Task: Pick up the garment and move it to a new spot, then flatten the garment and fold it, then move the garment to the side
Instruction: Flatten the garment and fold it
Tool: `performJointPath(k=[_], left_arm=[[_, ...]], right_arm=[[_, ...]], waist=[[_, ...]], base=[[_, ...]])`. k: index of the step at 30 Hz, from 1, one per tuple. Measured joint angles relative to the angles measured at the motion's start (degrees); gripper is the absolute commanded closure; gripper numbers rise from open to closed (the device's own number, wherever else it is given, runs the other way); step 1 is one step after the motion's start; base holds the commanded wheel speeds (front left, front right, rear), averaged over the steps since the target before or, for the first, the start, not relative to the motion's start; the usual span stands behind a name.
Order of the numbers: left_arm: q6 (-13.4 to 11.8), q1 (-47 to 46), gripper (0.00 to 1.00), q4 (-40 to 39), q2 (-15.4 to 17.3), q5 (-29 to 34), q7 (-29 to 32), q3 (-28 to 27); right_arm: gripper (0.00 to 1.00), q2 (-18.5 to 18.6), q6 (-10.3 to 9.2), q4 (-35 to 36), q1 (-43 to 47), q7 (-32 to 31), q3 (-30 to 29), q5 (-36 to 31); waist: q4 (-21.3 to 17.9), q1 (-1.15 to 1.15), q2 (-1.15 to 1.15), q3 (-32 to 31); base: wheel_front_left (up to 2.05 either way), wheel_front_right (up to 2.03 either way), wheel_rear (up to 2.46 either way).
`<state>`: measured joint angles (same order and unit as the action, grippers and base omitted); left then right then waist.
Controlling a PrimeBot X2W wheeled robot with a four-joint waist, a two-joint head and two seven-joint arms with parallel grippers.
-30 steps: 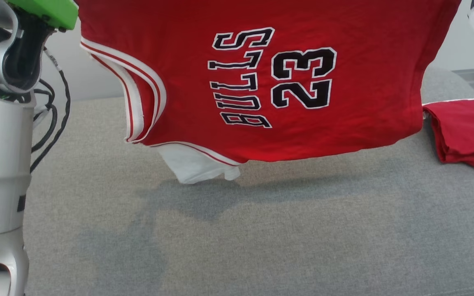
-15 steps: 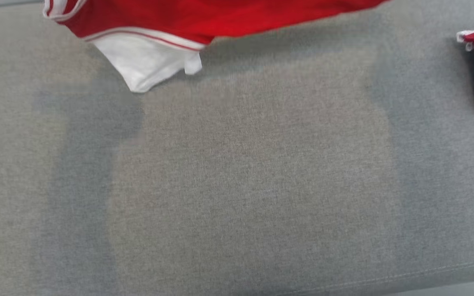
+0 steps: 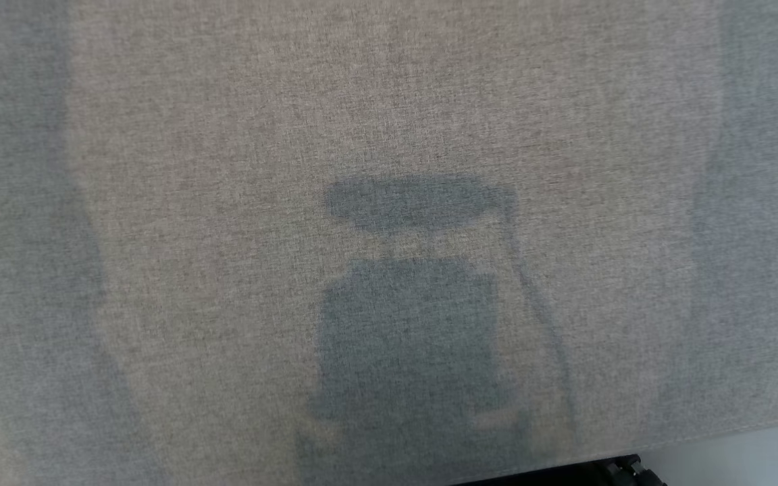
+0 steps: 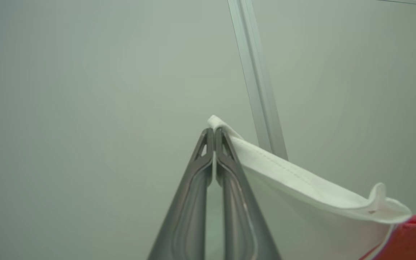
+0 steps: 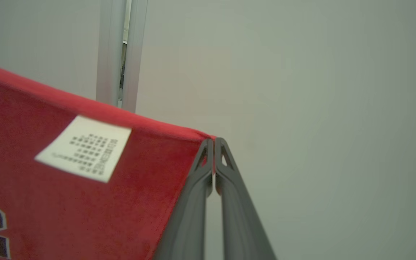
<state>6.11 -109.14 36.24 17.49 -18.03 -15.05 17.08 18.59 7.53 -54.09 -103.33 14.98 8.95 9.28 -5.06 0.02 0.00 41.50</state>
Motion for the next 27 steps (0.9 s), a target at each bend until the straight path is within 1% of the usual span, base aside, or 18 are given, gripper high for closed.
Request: performJointPath(k=[2, 7, 10, 13, 17, 19, 23, 27], left_arm=[[0.5, 2.3, 1.0, -3.8, -0.2, 0.3, 0.0, -2.3], [1.3, 11.7, 1.0, -6.9, -1.8, 0.2, -0.1, -3.0], [1.3, 17.5, 1.0, -9.7, -1.5, -1.3, -0.1, -2.4], [1.3, 23.8, 1.0, -12.7, -0.3, -3.7, -0.1, -2.9], [1.3, 32.2, 1.0, -17.0, 0.7, -7.6, -0.1, -4.1], [1.3, 36.5, 1.0, -18.4, 1.7, -9.5, -0.1, -3.5], [1.3, 46.3, 1.0, -18.3, 4.0, -15.3, -0.1, -0.1], [1.3, 55.3, 1.0, -16.1, 6.7, -21.5, 0.2, 4.4]], right_arm=[[1.0, -0.2, 0.0, 1.3, 0.5, 0.0, -1.4, -1.1], [1.0, -1.2, 0.0, 2.4, 5.6, 0.0, -3.1, -3.8], [1.0, -1.9, 0.0, 2.3, 8.7, 0.0, -3.7, -4.8], [1.0, -2.4, 0.0, 2.7, 11.8, 0.0, -4.7, -5.2], [1.0, -2.3, 0.0, 4.9, 16.8, 0.0, -5.8, -5.2], [1.0, -1.9, 0.0, 6.1, 19.7, 0.0, -5.9, -4.8], [1.0, -1.6, 0.0, 7.1, 27.5, 0.0, -5.4, -2.1], [1.0, -1.1, 0.01, 6.9, 35.8, 0.0, -3.0, 2.1]], waist=[[0.1, 0.0, 0.0, 2.4], [1.0, 0.0, 0.0, 7.4], [2.4, 0.0, 0.0, 8.9], [3.8, 0.0, 0.0, 9.4], [5.0, -0.01, 0.0, 8.1], [5.3, -0.01, 0.0, 7.1], [5.7, -0.02, 0.0, 4.0], [5.7, -0.02, 0.0, -0.3]], base=[[0.0, 0.0, 0.0], [0.0, 0.0, 0.0], [0.0, 0.0, 0.0], [0.0, 0.0, 0.0], [0.0, 0.0, 0.0], [0.0, 0.0, 0.0], [0.0, 0.0, 0.0], [0.0, 0.0, 0.0]])
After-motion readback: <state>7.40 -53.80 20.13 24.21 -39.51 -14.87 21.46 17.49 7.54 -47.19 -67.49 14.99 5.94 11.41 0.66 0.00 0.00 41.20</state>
